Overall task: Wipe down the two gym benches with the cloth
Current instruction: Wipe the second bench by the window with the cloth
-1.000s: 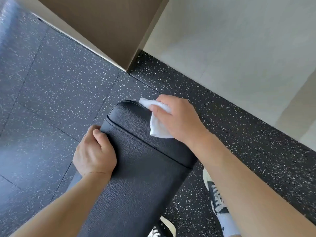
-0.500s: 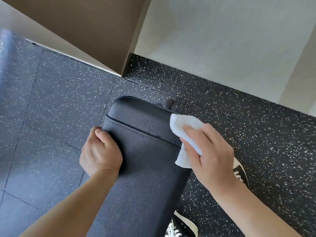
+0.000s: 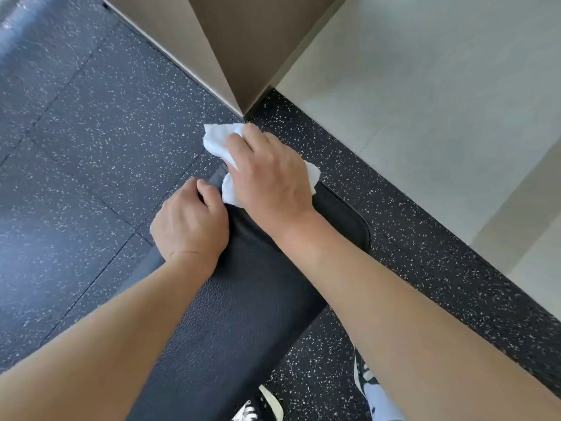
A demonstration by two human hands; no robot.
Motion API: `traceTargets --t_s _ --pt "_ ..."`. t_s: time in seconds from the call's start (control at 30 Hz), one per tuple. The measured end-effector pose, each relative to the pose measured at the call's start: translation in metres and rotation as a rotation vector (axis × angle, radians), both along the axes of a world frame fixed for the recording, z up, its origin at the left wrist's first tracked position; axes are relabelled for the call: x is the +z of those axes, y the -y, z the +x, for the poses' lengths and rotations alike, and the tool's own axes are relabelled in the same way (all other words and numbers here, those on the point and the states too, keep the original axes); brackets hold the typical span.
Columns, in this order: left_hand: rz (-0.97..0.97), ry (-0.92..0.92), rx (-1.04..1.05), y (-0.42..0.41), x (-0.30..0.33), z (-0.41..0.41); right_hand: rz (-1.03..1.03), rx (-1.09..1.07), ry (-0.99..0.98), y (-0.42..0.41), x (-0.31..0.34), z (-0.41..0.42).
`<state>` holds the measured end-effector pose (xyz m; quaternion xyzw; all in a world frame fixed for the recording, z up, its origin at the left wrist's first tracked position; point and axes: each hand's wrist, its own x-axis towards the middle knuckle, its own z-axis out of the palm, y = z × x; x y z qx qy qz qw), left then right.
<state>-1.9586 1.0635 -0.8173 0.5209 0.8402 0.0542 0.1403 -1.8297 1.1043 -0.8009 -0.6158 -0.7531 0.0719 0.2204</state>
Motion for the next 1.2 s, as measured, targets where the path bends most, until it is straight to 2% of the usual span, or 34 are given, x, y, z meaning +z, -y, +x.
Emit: traceTargets --t_s 0.2,0.3,0.4,0.53,0.63,0.7,0.8,0.93,1.07,1.2 --pt "0.052 0.048 -0.002 0.004 0.000 -0.001 -0.044 0.092 0.028 0.076 0.004 0.074" --pt "0.011 0.088 -0.017 0.004 0.004 -0.003 -0.173 0.124 0.012 0.107 0.013 0.111" --pt "-0.060 0.211 -0.093 0.004 0.012 -0.013 -0.278 0.139 0.030 0.103 0.022 0.116" --pt "-0.077 0.261 -0.248 0.040 0.023 -0.051 -0.299 0.098 0.029 0.074 0.029 0.072" --pt "-0.130 0.231 -0.224 0.083 0.024 -0.094 -0.286 0.073 0.017 0.054 0.030 0.007" --pt "-0.155 0.213 -0.178 0.112 0.023 -0.123 -0.289 0.101 0.077 0.044 0.029 -0.043" --pt "-0.167 0.152 -0.110 0.150 0.019 -0.165 -0.307 0.252 0.255 0.044 0.022 -0.119" --pt "-0.120 0.102 -0.034 0.169 0.020 -0.180 -0.398 0.570 0.385 0.073 0.016 -0.197" --pt "-0.149 0.124 -0.030 0.166 0.019 -0.178 -0.513 0.618 0.424 0.059 0.016 -0.188" --pt "-0.137 0.169 -0.062 0.167 0.016 -0.182 -0.529 0.372 0.626 -0.015 0.022 -0.113"
